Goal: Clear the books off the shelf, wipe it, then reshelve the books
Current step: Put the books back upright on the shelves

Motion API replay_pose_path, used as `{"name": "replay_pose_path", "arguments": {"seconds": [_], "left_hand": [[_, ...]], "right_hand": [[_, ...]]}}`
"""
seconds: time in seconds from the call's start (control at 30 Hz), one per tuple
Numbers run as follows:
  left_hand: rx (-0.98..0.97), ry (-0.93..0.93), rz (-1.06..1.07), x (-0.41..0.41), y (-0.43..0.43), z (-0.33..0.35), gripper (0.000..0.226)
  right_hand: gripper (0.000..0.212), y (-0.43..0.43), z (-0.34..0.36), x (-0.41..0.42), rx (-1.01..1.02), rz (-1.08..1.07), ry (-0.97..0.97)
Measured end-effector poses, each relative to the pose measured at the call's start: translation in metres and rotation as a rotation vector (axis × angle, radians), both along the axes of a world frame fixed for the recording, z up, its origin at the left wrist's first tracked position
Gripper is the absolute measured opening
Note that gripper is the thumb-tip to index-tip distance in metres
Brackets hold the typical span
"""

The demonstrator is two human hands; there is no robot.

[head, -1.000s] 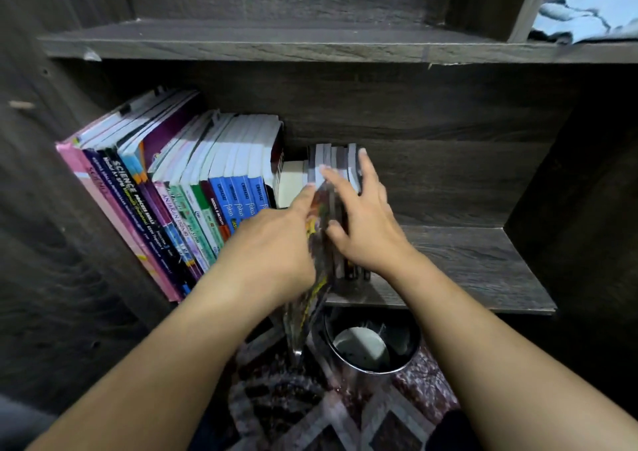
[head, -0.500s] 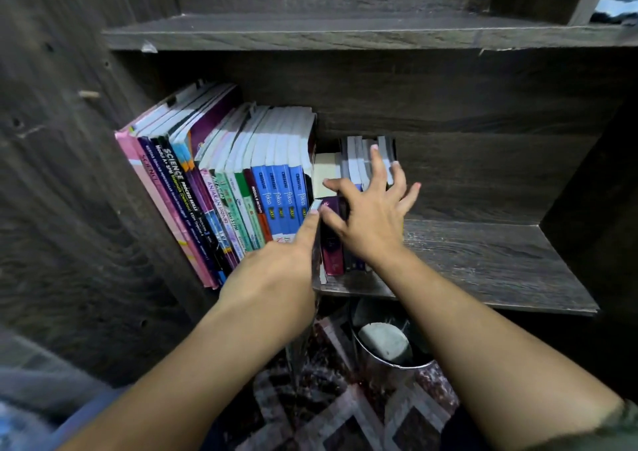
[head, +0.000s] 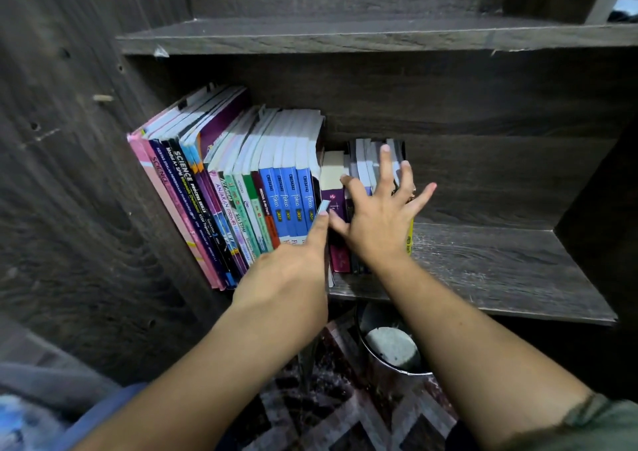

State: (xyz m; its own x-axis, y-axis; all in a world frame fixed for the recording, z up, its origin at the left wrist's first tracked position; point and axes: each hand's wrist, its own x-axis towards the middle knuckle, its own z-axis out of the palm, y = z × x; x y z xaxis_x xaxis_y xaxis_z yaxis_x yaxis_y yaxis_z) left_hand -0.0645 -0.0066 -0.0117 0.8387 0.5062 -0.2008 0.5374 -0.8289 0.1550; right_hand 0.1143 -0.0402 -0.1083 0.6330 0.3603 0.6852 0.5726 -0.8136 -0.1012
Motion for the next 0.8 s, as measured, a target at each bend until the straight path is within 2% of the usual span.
{"name": "replay_pose_path", "arguments": {"seconds": [0.13,0.23,0.33,0.5,0.8], "left_hand": [[0.009,0.007,0.007,-0.001,-0.001,0.001,0.100],[0.013,-0.006,0.005,-0.001,-0.001,0.001,0.098],[0.006,-0.015,-0.001,-0.002,-0.002,0.002,0.097],[-0.002,-0.021,-0.015,-0.004,-0.002,0.004,0.096],[-0.044,-0.097,-0.042,-0.007,-0.005,0.014,0.090]], "right_hand": [[0.064,0.001,-0.005,0.002,-0.025,0.028,-0.101],[0.049,0.004,-0.008,0.000,-0.025,0.078,-0.158],[0.038,0.005,-0.007,-0.002,0.014,0.093,-0.120],[0.046,0.003,-0.008,0.003,0.100,0.068,-0.104],[0.056,-0.003,0.007,0.001,0.044,-0.039,-0.012]]}}
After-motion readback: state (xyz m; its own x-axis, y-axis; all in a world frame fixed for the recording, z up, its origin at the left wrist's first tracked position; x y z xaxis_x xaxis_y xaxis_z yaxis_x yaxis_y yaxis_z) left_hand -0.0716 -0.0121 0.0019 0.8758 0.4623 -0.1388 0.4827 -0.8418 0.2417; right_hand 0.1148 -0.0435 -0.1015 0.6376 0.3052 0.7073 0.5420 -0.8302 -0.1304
